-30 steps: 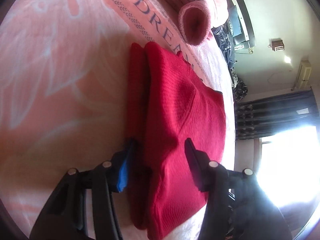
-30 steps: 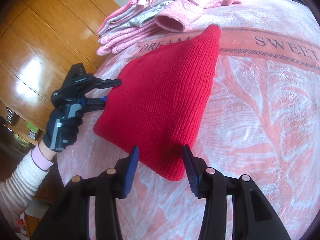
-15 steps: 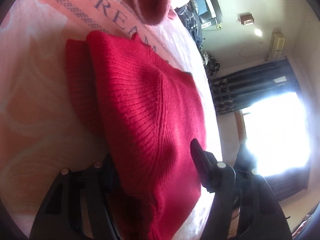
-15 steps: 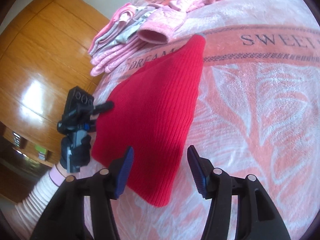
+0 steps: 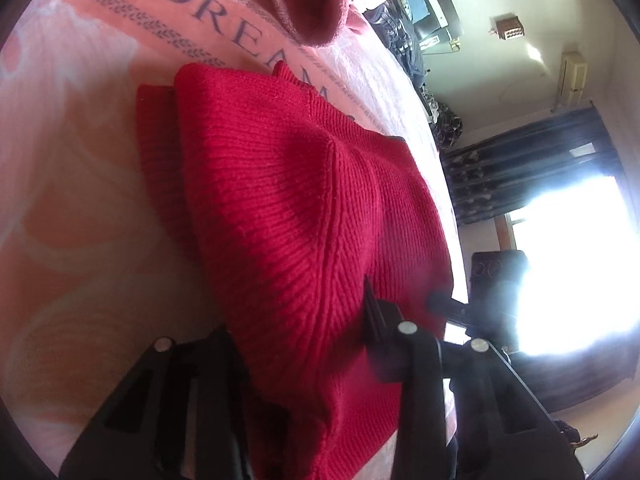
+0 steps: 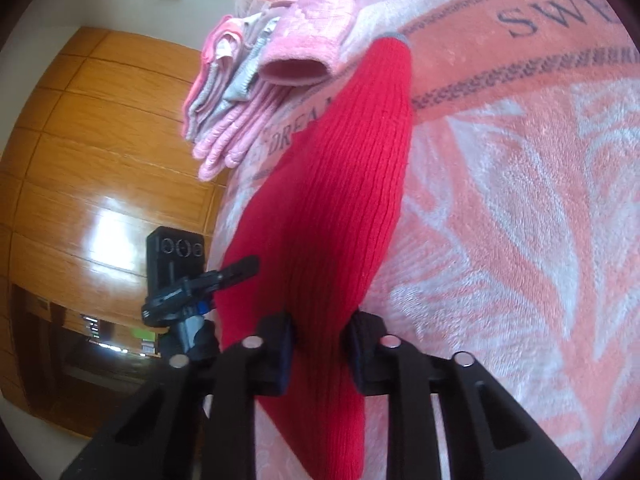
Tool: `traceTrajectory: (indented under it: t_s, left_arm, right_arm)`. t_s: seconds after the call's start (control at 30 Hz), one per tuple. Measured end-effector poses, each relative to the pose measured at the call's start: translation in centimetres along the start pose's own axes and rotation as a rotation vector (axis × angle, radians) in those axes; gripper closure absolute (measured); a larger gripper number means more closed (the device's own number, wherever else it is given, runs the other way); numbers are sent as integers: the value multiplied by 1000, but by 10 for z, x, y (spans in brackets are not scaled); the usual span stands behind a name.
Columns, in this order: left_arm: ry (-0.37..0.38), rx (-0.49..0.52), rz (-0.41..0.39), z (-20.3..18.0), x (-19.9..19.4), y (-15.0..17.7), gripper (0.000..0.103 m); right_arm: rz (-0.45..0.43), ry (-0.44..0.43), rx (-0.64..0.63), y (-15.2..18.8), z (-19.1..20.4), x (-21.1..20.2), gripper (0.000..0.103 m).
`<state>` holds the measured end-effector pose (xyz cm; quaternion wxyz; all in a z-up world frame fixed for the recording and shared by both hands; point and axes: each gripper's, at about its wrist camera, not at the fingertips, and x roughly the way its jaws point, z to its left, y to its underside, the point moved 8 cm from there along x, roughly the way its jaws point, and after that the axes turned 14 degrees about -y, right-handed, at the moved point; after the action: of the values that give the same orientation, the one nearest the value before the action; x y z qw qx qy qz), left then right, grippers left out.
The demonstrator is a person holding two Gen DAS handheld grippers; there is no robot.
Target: Fold small clothes
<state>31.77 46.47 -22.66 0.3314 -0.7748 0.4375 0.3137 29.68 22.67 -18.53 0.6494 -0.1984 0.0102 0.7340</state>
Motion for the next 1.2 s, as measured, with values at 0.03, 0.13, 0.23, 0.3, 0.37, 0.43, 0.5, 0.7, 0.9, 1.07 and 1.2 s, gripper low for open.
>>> traceTrajectory:
  t_s: [0.03,0.13,0.23,0.3,0.37,0.43,0.5,0.7,0.9,1.07,1.2]
  left_arm:
    - [6,-10,-1,-1,-1,0,71]
    - [78,-57,4,-18,-5,6,74]
    - [100,-25,11,-54,-3,19,74]
    - [117,-11,22,-79,1,31,74]
    - [127,22,39,-108,10,48,74]
    - [134,33,66,-130,23,64,74]
    - [137,31,101,-143,36,81,74]
    - [58,31,177,-142,79,131,69]
    - [32,52,102,-138,88,135,62]
    - [-38,100,72,-157,72,140,57]
    - [-97,139,14,-165,50,146,48]
  right_arm:
    - [-4,-4,-4,0,6,-5,86]
    - [-11,1,-32,-1,25,-23,87]
    - [-22,35,-59,4,38,-57,87]
    - [-35,54,-58,11,42,-87,87]
    - [-43,74,-56,21,43,-115,87]
    - [-46,102,-48,35,39,-140,87]
    - [-40,128,-24,55,27,-162,87]
    - [-16,229,50,103,-32,-184,87]
    - [-45,269,16,113,-61,-170,79]
    - [-81,272,-6,124,-49,-191,66]
    - [-88,265,-14,141,-38,-203,54]
